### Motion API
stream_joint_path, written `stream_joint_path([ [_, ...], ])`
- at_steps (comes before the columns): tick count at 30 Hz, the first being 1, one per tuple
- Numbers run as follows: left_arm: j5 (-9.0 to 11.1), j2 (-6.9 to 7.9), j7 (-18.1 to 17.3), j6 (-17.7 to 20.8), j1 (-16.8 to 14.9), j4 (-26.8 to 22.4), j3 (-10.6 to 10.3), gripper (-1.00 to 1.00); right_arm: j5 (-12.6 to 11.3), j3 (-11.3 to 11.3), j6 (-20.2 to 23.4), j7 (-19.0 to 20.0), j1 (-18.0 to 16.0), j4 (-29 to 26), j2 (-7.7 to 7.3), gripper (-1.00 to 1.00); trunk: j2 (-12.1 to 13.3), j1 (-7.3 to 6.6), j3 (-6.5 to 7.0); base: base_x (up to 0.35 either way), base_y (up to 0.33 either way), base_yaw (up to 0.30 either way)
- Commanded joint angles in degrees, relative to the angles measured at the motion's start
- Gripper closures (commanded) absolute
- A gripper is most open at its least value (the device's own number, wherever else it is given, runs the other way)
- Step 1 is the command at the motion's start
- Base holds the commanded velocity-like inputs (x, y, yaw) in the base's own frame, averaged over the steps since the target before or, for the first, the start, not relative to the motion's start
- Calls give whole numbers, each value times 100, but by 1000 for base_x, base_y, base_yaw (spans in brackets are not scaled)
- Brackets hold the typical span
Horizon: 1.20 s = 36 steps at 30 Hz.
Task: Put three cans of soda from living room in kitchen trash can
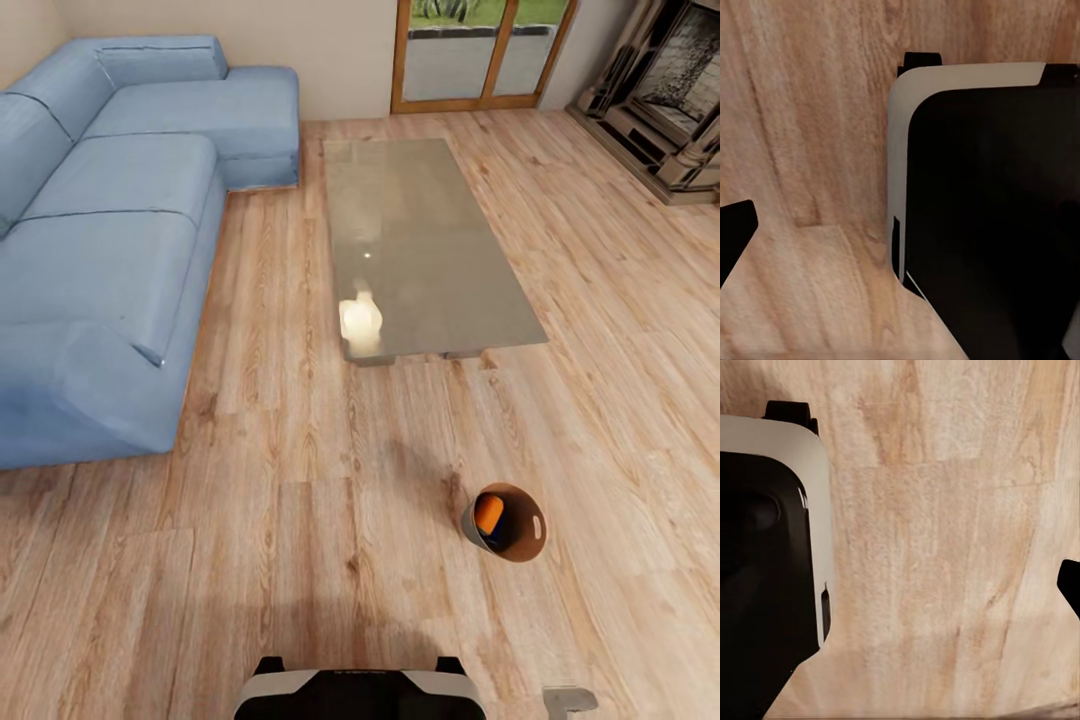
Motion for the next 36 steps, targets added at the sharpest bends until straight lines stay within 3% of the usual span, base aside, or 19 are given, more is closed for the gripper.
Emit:
stream_joint_path([
  [1, 2, -2, -1, -2, 0, 0, 0, -100, 0, 1, -41, 0, 34, 0, -1, -100, 42, -22, 19, 0, 0, 0],
  [9, 11, -10, -1, -313, 1, 0, 0, -100, 0, 1, -304, 0, 326, 4, -11, -100, 363, -198, 162, 0, 0, 0],
  [13, 16, -11, 2, -464, 2, 0, 0, -100, 0, 1, -698, 0, 558, 6, -18, -100, 523, -286, 234, 0, 0, 0],
  [20, 26, 0, 3, -661, 2, 0, 12, -100, -40, -12, -1135, -3, 689, 3, -16, -100, 523, -286, 234, 0, 0, 0],
  [36, -55, -50, -16, -695, 138, 6, -19, -100, -97, -41, -1240, -103, 830, 0, 16, -100, 523, -286, 234, 0, 0, 0],
])
